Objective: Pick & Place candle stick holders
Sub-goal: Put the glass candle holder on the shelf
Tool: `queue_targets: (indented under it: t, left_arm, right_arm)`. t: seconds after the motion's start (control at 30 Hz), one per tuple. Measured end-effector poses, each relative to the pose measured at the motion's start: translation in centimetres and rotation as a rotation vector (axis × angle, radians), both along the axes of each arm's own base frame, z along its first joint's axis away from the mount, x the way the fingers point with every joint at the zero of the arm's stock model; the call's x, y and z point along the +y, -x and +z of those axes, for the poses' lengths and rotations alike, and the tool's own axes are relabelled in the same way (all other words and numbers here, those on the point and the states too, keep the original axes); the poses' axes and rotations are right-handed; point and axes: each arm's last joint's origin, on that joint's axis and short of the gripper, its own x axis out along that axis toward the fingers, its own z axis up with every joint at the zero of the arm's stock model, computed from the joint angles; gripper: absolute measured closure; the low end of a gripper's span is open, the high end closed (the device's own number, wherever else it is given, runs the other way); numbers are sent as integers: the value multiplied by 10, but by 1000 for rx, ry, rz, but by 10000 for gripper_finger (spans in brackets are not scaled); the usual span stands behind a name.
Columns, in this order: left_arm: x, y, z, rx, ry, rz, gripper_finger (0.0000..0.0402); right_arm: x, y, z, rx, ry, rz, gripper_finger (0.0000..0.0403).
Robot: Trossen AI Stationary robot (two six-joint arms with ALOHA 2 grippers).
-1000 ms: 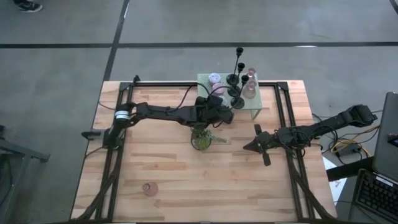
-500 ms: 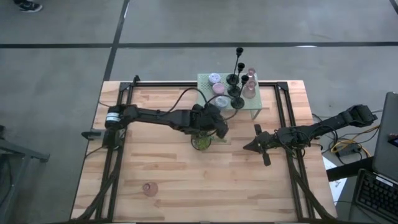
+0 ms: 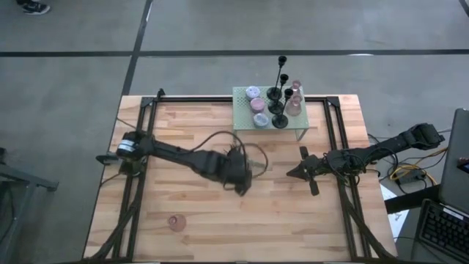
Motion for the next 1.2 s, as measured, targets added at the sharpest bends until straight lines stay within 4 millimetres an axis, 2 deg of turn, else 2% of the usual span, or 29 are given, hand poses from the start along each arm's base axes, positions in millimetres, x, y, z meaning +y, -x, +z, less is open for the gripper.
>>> queue_targets:
  t: [0.2, 0.5, 0.97, 1.2]
  left_arm:
    - [-40, 14, -1, 33, 98, -41, 24]
    - [-85, 68, -5, 343, 166, 129, 24]
    - [-158, 124, -2, 400, 270, 235, 24]
    - [-191, 162, -9, 325, 212, 332, 23]
  right_arm:
    - [0, 0, 0, -1, 0, 0, 394]
    - [0, 0, 0, -1, 0, 0, 394]
    - [0, 0, 0, -1, 0, 0, 394]
    - [0, 0, 0, -1, 0, 0, 394]
